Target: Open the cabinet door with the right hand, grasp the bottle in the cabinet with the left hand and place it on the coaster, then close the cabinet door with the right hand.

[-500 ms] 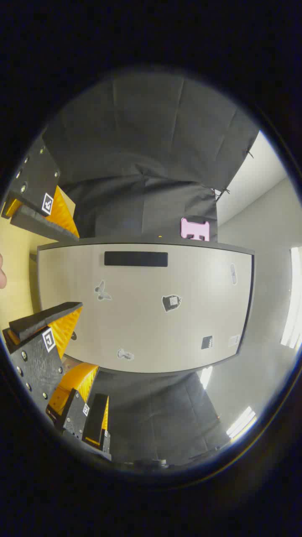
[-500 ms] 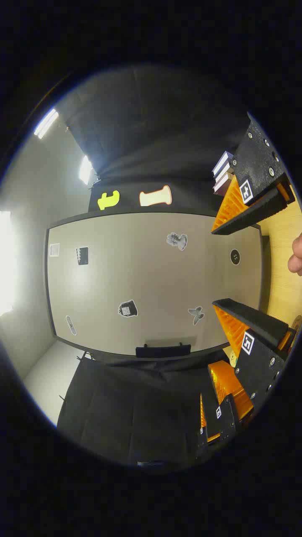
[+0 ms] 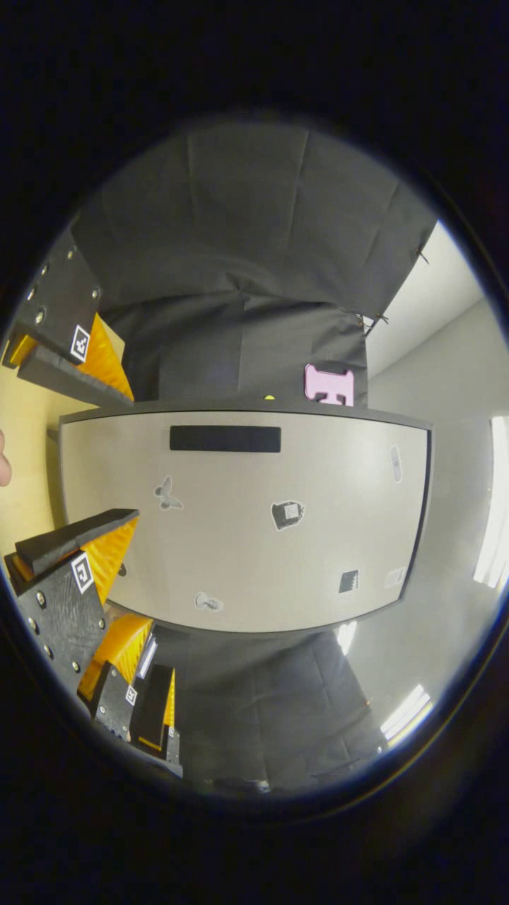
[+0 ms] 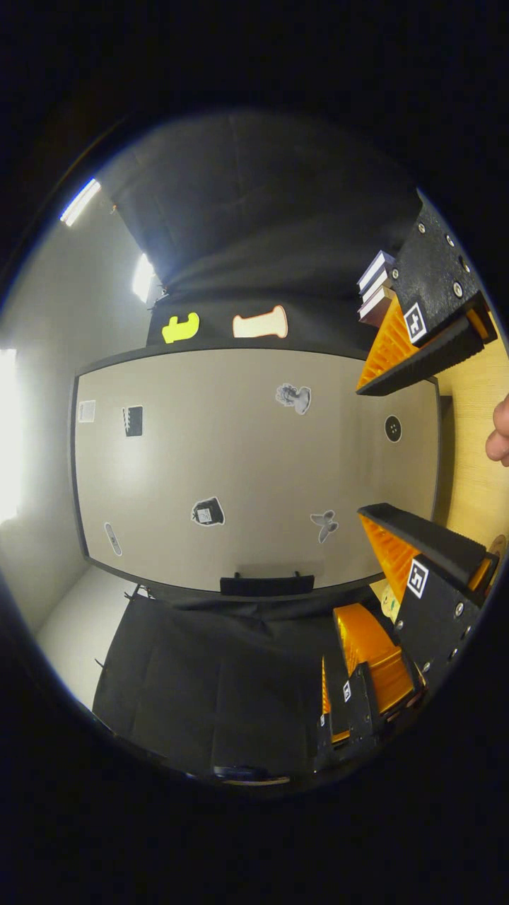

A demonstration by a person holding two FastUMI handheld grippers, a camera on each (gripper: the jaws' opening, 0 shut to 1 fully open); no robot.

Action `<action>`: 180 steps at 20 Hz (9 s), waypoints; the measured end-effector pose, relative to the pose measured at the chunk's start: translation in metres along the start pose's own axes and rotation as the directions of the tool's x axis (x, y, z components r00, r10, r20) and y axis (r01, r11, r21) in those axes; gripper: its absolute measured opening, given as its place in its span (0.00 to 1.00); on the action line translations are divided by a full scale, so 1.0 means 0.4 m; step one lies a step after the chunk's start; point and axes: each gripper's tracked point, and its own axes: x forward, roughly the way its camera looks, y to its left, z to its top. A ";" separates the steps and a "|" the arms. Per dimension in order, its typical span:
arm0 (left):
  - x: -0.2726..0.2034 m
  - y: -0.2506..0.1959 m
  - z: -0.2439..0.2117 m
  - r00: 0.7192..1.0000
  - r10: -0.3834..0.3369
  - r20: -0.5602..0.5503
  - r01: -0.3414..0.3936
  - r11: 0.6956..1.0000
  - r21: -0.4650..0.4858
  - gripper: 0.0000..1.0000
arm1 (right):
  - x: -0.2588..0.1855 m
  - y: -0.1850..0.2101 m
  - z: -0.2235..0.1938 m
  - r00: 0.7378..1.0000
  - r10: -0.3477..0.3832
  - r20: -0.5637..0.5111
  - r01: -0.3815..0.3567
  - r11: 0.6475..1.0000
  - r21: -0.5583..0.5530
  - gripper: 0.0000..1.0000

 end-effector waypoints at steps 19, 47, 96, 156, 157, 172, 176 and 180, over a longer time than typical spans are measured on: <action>-0.021 -0.004 -0.017 1.000 0.011 -0.025 -0.010 1.000 0.022 0.81 | 0.021 0.020 -0.007 0.999 0.047 -0.001 -0.047 0.999 0.001 0.94; -0.350 0.186 -0.223 0.976 0.179 -0.120 -0.178 0.984 0.020 0.87 | 0.311 0.435 0.146 0.957 0.285 0.061 -0.285 0.958 -0.018 0.94; -0.468 -0.016 -0.089 0.951 0.303 -0.058 -0.293 0.947 0.134 0.79 | 0.223 0.308 0.041 0.778 0.615 -0.128 -0.619 0.785 0.008 0.15; 0.671 -0.193 -0.044 1.000 -0.023 0.021 0.019 0.989 0.150 0.81 | 0.123 -0.379 0.056 0.903 -0.409 0.128 0.409 0.912 0.030 0.92; 0.686 -0.195 -0.044 0.999 -0.032 0.025 0.028 0.988 0.154 0.81 | 0.129 -0.380 0.052 0.899 -0.420 0.121 0.420 0.907 0.029 0.95; 0.590 -0.175 0.021 0.995 -0.060 0.076 0.050 0.991 0.124 0.75 | 0.190 -0.335 0.030 0.910 -0.401 0.102 0.401 0.916 0.022 0.94; 0.471 -0.156 0.049 0.998 -0.024 0.064 0.016 0.993 0.116 0.80 | 0.229 -0.332 0.021 0.935 -0.342 0.096 0.338 0.940 0.053 0.95; 0.373 -0.140 0.085 0.987 0.030 0.159 -0.048 0.993 0.112 0.80 | 0.262 -0.346 0.014 0.959 -0.268 0.087 0.261 0.961 0.087 0.95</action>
